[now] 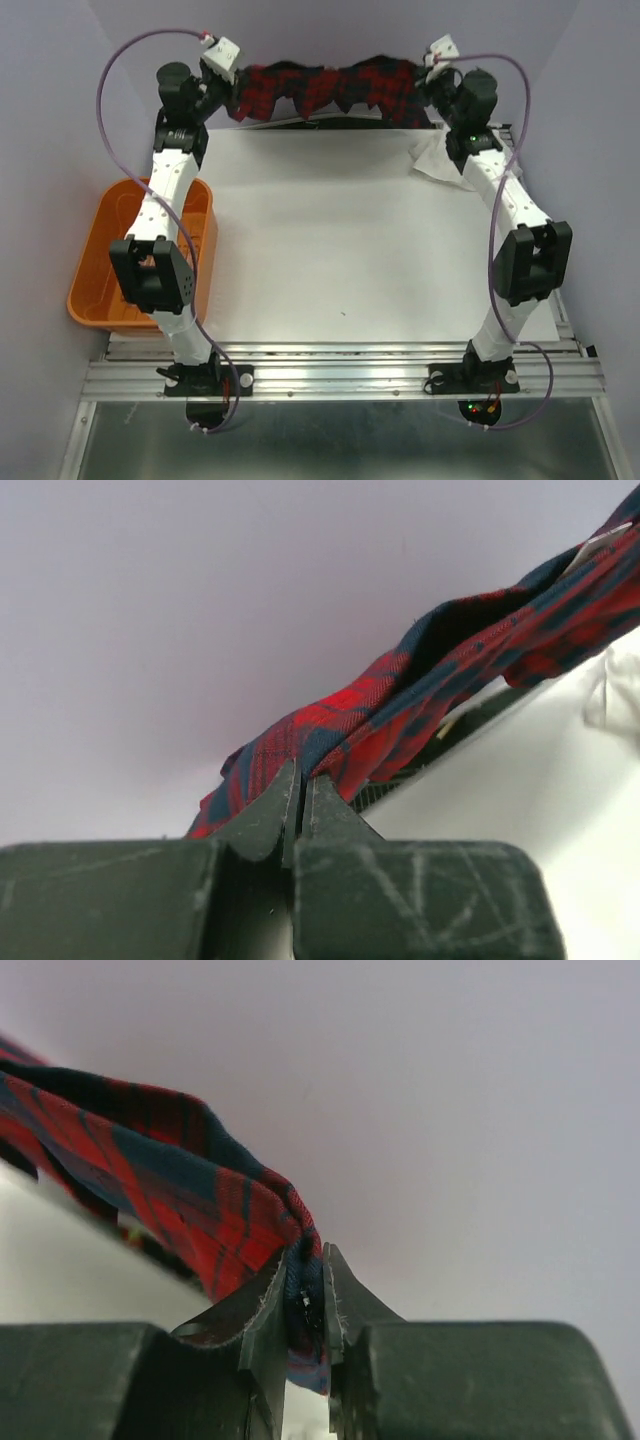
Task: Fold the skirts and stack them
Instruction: Flatten the skirt out
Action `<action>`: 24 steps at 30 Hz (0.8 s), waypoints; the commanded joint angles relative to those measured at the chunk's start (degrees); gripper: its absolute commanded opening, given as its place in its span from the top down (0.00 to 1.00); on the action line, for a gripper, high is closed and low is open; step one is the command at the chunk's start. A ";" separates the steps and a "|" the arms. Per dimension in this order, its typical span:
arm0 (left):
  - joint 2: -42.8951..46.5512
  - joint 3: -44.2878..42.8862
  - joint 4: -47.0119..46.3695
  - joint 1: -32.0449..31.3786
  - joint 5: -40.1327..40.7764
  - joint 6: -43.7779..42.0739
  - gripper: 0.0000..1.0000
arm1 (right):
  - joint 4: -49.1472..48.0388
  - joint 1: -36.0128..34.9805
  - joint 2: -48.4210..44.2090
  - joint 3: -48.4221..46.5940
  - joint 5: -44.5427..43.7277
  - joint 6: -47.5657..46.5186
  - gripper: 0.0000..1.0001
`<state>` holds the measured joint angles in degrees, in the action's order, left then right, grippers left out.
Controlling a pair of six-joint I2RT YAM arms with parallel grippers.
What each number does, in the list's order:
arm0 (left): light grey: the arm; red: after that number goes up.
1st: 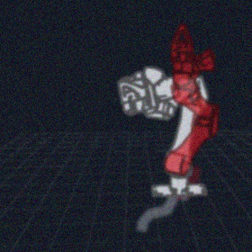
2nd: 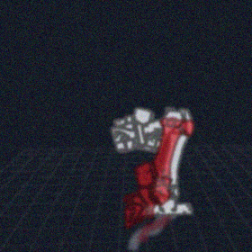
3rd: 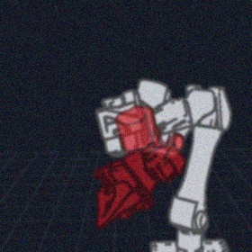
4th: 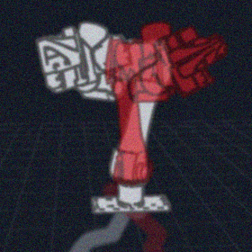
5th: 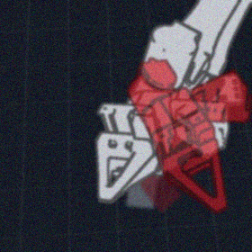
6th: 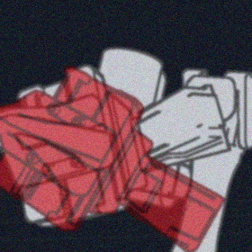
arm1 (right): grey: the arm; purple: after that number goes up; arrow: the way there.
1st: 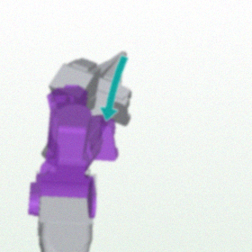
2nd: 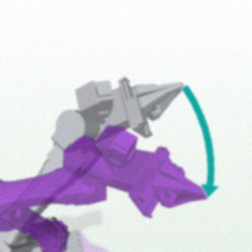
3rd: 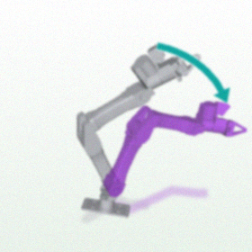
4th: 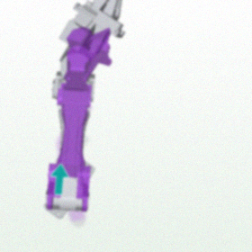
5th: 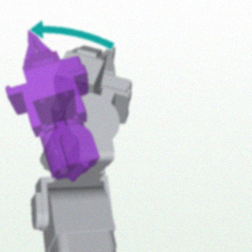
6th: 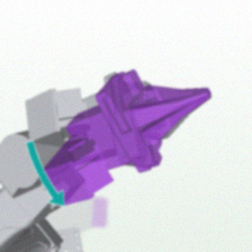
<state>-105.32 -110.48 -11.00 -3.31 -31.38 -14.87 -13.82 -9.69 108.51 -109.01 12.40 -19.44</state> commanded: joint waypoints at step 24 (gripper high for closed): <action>35.79 64.33 45.01 -3.71 -8.27 -60.18 1.00 | 36.57 2.57 -40.90 72.09 17.83 -44.79 0.99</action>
<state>-72.03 -49.41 27.90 -5.87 -45.15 -66.35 11.75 -8.80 71.77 -41.12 33.61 -54.19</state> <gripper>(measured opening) 0.047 0.197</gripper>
